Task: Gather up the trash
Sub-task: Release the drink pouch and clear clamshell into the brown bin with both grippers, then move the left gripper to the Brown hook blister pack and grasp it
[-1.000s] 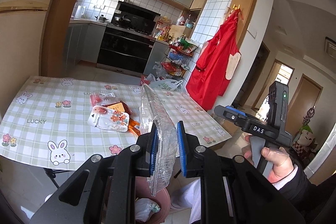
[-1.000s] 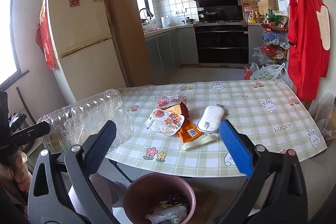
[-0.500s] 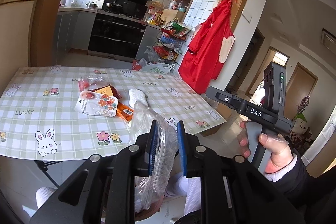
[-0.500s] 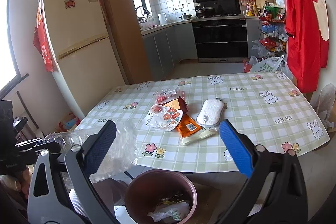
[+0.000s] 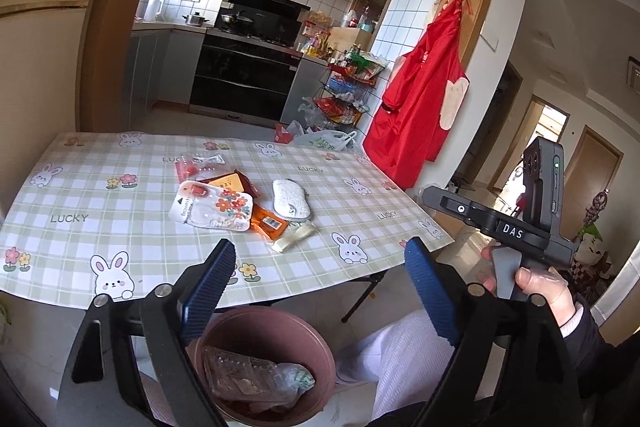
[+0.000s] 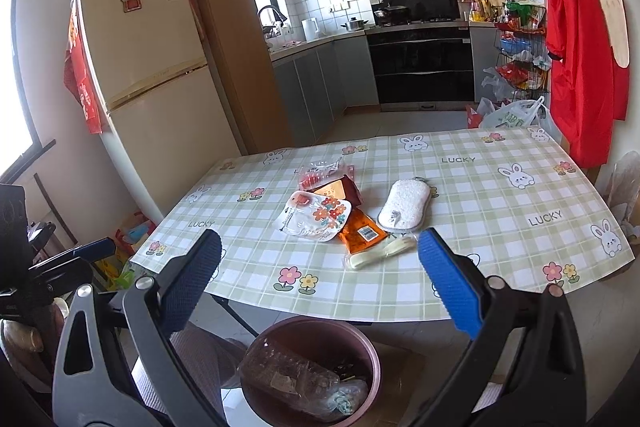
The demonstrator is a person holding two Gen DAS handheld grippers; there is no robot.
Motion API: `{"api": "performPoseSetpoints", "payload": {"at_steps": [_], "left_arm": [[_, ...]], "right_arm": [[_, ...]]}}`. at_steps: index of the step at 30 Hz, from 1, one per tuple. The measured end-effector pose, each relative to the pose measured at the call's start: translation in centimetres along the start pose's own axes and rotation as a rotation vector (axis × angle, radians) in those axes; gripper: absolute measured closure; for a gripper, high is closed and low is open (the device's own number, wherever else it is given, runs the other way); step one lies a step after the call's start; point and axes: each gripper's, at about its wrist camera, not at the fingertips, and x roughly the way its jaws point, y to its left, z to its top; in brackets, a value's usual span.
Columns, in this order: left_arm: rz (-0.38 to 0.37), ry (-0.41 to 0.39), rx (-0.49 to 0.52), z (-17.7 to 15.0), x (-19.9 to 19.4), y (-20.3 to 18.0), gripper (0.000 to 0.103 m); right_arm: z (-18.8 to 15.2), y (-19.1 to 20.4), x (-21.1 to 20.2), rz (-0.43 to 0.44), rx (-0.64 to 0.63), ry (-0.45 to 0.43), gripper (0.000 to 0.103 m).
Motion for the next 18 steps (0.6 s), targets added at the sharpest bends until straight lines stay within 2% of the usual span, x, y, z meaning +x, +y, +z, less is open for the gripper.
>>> {"api": "performPoseSetpoints", "payload": {"at_steps": [5, 9, 18], "left_arm": [[0.059, -0.012, -0.006, 0.0, -0.2, 0.6, 0.006], [0.107, -0.008, -0.004, -0.2, 0.0, 0.9, 0.006], [0.164, 0.021, -0.045, -0.6, 1.5, 3.5, 0.006]], "right_arm": [[-0.2, 0.1, 0.1, -0.004, -0.001, 0.003, 0.006], [-0.3, 0.0, 0.3, -0.009, 0.0, 0.008, 0.006], [-1.2, -1.3, 1.5, -0.041, 0.011, 0.044, 0.006]]}}
